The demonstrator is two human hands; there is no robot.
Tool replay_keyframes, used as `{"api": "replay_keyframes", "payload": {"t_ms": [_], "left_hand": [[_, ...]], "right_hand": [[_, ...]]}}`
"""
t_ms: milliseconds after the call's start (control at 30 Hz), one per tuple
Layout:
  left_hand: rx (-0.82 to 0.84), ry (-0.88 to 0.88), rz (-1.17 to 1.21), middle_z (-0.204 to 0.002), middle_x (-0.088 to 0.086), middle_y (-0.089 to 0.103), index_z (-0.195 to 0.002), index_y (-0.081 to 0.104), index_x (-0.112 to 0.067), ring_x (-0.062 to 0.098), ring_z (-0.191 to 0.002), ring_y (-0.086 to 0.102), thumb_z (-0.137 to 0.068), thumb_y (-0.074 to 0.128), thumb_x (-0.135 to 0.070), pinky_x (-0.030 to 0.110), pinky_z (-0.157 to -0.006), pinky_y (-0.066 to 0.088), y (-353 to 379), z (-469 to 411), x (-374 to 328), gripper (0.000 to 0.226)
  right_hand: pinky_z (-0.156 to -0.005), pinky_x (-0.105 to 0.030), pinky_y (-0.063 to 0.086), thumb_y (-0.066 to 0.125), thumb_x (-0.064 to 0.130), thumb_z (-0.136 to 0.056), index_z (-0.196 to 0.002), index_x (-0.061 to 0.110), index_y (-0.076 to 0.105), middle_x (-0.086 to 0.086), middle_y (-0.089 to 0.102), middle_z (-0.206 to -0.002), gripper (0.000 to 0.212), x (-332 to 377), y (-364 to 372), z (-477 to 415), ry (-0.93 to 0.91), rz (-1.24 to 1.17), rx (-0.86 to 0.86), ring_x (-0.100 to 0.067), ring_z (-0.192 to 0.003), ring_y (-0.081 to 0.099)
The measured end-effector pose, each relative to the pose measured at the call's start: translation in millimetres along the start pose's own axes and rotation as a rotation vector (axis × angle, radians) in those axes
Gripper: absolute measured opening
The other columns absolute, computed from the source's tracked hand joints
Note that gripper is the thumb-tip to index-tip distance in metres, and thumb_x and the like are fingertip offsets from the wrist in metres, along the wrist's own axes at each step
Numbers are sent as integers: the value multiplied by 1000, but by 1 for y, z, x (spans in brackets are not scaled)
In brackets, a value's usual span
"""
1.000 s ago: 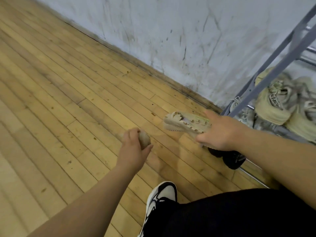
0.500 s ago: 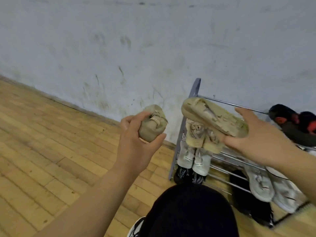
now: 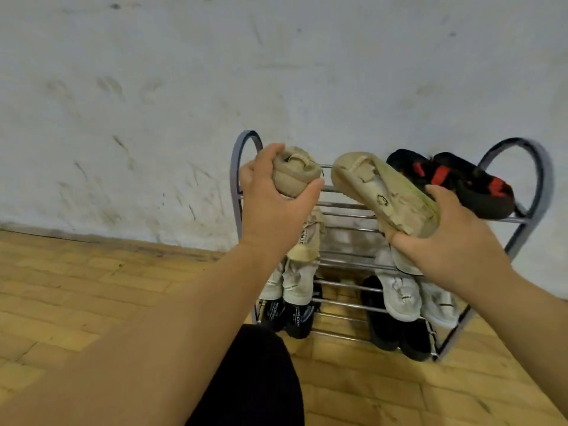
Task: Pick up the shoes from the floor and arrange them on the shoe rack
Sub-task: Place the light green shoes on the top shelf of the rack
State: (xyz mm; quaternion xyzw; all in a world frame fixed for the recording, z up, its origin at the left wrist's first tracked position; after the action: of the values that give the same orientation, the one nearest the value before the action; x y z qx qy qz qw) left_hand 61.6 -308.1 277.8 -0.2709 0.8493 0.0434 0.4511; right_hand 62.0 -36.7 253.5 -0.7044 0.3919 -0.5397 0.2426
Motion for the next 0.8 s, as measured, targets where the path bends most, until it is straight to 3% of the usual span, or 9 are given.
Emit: {"api": "replay_keyframes", "payload": {"t_ms": [67,167,300,500,633,733,800], "left_hand": [[3,-31,-20,-130,-3,36,-128,44,-44,-2,-105,54,-81,82,-37,3,-86,44,29,-17,6,61],[30,-102,-68,-132,-3,38,-135,43,-37,12,-112,54,-80,80,-44,24,-100,47,70,-36,35,66],[121,-59,-539,-129,-4,51,-133,45,-31,21,-125,49,-79,61,-74,56,-112,32,99,-27,84,71],[165,-47,-551,-125,3,53,-136,48,-22,26,-115,56,-77,65,-73,47,-99,49,101,-36,84,80],[218,-122,-491,-118,-1,60,-130,58,-26,20,-109,61,-70,66,-75,45,-94,54,95,-38,90,78],[147,-146,-387,-112,-6,64,-121,62,-31,16,-101,64,-74,62,-74,43,-89,57,84,-40,82,64],[96,-102,-360,-121,-6,60,-129,58,-29,14,-110,59,-81,64,-68,38,-96,53,78,-37,72,62]], "right_hand": [[-86,-42,53,74,67,-76,-153,33,29,-4,57,-129,95,-10,0,-11,10,4,-35,-28,-109,58],[-86,-41,49,73,69,-76,-154,31,27,-7,55,-134,98,-26,2,-26,66,-11,-53,-32,-117,57],[-90,-45,53,71,72,-75,-154,31,27,-5,55,-134,100,-35,7,-43,78,-15,-51,-31,-117,57],[-88,-43,51,74,68,-77,-154,29,28,-10,52,-133,98,-39,23,-51,79,-12,-53,-33,-114,56],[-86,-41,49,75,68,-77,-155,28,26,-11,52,-135,100,-38,24,-48,93,-11,-39,-33,-115,56],[-84,-39,48,74,68,-76,-156,28,25,-9,53,-136,101,-37,23,-46,103,-22,-32,-30,-114,56],[-86,-40,50,75,66,-76,-156,28,25,-7,53,-136,101,-36,22,-44,104,-33,-22,-29,-114,56]]}}
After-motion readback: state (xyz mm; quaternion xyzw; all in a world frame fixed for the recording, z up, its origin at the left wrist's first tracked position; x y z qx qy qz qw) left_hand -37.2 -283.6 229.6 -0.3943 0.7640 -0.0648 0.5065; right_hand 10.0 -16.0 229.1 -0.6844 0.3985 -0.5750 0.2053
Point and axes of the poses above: each hand's wrist, its own z-axis away from the middle knuckle, its own y-axis out of the palm, x = y × z, the point moved 7 cm from there along -z, towards the middle knuckle
